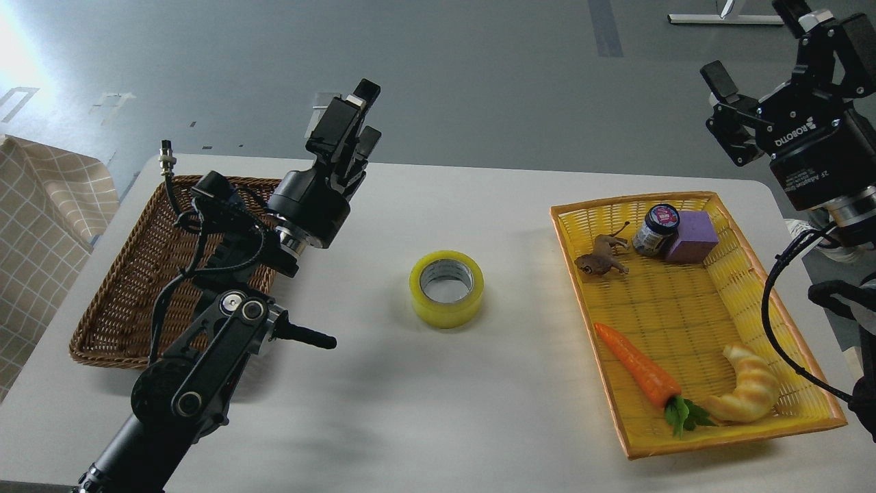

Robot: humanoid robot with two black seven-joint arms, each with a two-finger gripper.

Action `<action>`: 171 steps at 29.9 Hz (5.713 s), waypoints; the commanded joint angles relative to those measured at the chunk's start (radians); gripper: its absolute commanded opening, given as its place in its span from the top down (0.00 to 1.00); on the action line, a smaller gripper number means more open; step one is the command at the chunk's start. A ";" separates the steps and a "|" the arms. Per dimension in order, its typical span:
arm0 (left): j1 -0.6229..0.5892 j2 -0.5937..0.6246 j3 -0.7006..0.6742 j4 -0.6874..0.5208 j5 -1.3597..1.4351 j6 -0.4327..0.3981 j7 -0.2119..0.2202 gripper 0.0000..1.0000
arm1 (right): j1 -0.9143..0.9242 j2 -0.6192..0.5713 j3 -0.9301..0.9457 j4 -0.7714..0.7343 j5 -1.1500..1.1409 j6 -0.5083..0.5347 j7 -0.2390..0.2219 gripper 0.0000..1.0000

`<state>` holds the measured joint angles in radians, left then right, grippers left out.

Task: Place and transfer tape with both arms
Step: 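Reach the left gripper toward the tape roll on the table, then grasp the tape roll with the left gripper, then lift the tape and carry it over the wicker basket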

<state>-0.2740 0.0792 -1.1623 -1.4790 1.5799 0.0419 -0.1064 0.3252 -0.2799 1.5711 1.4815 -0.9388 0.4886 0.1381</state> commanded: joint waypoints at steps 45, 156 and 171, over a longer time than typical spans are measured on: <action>-0.182 0.194 0.550 0.221 0.592 -0.027 0.195 0.02 | 0.000 0.004 0.101 0.072 0.051 0.000 -0.002 0.00; -0.547 0.568 0.572 -0.086 0.259 -0.531 0.275 1.00 | -0.175 0.036 0.135 0.108 0.048 0.000 0.000 0.00; -0.531 0.922 0.593 -0.021 0.250 -0.531 0.117 1.00 | -0.181 0.038 0.133 0.108 0.048 0.000 0.000 0.00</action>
<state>-0.8098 0.9607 -0.5726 -1.5342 1.8331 -0.4887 0.0447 0.1470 -0.2438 1.7043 1.5901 -0.8912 0.4887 0.1381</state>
